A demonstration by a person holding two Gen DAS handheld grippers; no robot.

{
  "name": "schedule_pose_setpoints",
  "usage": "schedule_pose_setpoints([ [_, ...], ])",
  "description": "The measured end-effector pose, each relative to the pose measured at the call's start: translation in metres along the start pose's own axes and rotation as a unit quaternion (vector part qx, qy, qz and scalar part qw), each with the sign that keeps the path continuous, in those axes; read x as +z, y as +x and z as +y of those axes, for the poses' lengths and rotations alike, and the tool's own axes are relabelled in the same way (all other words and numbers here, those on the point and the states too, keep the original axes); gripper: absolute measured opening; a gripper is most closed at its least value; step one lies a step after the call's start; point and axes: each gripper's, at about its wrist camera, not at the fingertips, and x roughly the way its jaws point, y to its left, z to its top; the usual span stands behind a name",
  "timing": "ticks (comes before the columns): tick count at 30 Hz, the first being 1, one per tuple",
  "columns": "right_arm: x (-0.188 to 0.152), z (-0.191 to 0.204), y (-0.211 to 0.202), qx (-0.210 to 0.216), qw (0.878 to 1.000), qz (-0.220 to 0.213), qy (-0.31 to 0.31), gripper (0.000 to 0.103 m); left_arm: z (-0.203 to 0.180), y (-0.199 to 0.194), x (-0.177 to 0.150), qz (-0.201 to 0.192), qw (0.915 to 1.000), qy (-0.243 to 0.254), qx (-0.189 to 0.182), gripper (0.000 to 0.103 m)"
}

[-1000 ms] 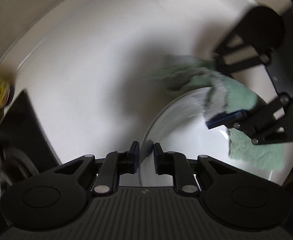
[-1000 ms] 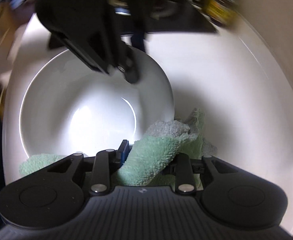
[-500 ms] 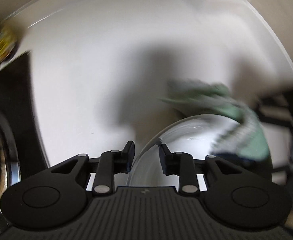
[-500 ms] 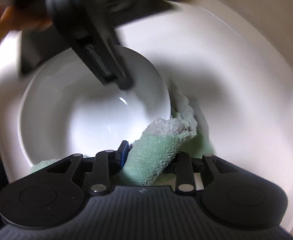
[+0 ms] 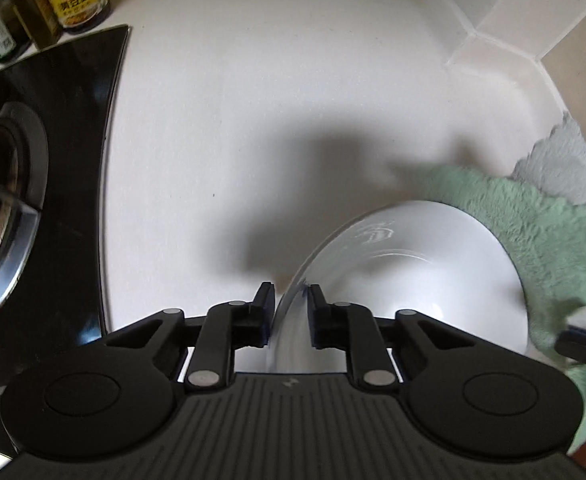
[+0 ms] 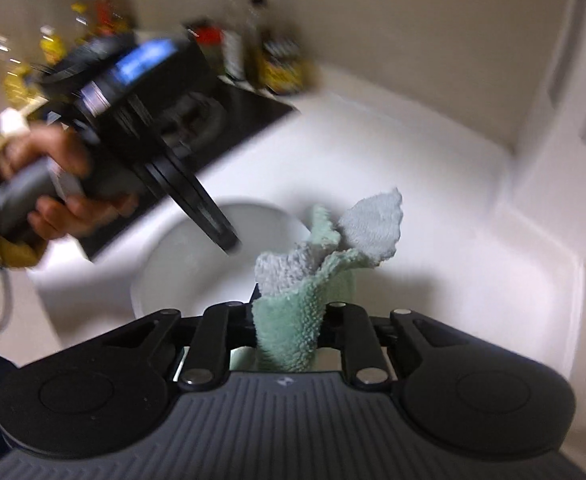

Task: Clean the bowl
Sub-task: 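Push the towel down into the bowl bottom with the right gripper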

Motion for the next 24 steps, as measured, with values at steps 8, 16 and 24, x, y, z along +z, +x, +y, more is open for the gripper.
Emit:
schedule_pose_setpoints([
  [8,0.022,-0.009,0.061,0.064,0.997,0.034,0.038,0.016,0.039,-0.020,-0.005,-0.027,0.9978,-0.030,-0.053,0.016],
  [16,0.017,0.013,0.131,0.069,0.993,0.089,0.039,0.020,0.045,-0.062,-0.010,-0.041,0.9809,-0.082,-0.172,0.016],
  [24,0.010,0.026,0.128,0.051,0.995,0.085,0.009,0.020,0.001,-0.018,-0.003,-0.004,0.9924,-0.061,-0.107,0.016],
])
